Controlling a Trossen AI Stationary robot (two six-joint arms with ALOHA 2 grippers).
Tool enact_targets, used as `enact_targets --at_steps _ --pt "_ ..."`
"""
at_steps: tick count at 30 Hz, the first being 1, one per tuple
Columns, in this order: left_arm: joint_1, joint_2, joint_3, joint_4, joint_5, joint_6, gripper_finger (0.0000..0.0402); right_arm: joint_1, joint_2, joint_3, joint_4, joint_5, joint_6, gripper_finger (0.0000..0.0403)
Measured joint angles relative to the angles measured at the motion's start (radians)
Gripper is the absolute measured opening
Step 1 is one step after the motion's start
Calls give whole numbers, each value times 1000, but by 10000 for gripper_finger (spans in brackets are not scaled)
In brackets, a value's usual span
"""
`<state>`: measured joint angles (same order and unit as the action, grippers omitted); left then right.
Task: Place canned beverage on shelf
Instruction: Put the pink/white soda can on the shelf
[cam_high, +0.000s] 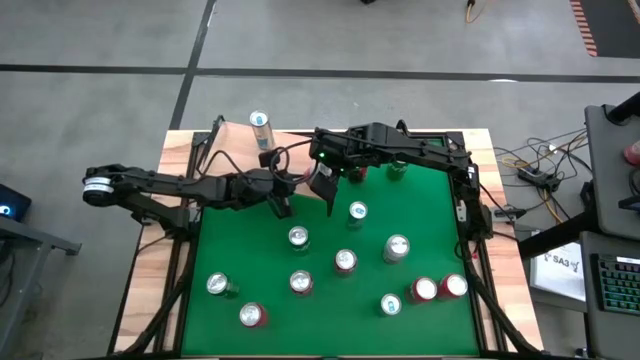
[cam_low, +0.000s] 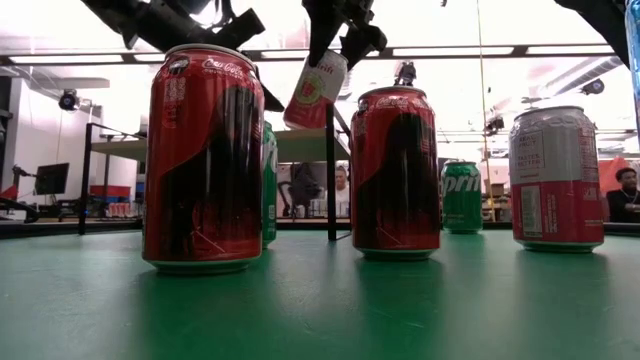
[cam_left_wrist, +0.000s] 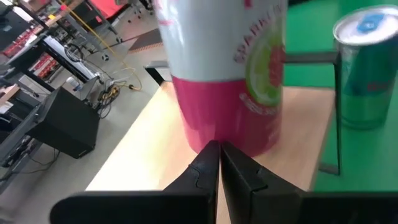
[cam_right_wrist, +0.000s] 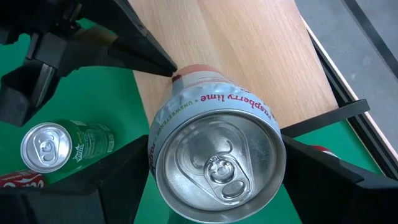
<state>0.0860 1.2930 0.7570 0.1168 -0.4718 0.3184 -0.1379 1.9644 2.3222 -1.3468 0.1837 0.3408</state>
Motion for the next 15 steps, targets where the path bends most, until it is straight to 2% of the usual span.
enact_targets --at_steps 15 --pt "6 39 0 59 -17 -9 0 0 0 0 14 10 0 313"
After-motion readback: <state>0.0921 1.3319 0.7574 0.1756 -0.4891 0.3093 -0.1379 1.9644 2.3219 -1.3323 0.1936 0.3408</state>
